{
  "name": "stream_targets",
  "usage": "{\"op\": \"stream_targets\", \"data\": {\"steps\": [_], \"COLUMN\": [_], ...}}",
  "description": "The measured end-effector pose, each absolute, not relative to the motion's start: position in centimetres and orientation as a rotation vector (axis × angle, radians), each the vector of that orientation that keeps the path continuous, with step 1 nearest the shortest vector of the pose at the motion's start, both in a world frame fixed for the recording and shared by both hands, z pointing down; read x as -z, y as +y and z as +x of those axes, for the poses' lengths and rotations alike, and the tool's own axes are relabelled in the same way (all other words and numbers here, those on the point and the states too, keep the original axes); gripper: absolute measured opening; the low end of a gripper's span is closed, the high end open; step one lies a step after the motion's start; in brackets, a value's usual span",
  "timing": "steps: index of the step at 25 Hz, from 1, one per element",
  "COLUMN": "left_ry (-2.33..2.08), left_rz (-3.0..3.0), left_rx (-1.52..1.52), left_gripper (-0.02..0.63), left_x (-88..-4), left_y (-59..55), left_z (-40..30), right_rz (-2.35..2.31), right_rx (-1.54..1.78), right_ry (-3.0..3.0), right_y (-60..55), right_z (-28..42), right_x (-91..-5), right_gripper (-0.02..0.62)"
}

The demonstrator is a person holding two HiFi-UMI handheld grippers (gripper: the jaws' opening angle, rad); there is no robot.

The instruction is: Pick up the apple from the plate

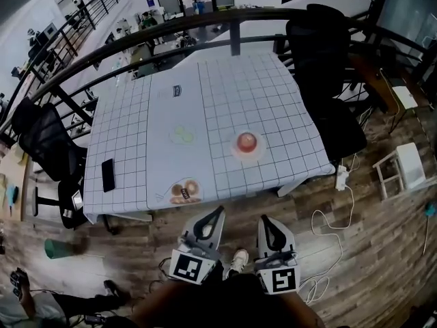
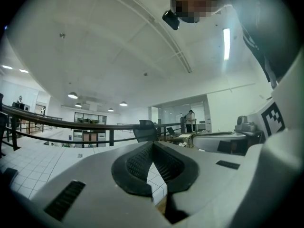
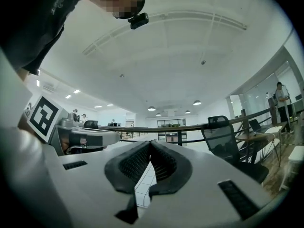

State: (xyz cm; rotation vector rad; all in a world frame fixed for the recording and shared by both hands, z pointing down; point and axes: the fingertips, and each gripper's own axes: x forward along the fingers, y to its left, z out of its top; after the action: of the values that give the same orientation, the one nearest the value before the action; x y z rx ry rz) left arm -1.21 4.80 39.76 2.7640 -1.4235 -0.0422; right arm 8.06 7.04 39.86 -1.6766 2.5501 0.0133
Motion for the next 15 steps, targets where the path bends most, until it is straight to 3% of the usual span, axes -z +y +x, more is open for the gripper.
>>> {"op": "stream_targets", "data": {"steps": [15], "left_ry": [-1.367], "left_rz": [2.753], "left_rx": [0.110], "left_gripper": [0.011], "left_x": [-39.5], "left_y": [-6.2], "left_z": [-4.0], "right_rz": [-1.730], "right_rx": [-0.143], "right_ry": [2.589], "right_y": [-4.6], "right_z": [6.5], "right_x": [-40.6], "right_gripper": [0.023]}}
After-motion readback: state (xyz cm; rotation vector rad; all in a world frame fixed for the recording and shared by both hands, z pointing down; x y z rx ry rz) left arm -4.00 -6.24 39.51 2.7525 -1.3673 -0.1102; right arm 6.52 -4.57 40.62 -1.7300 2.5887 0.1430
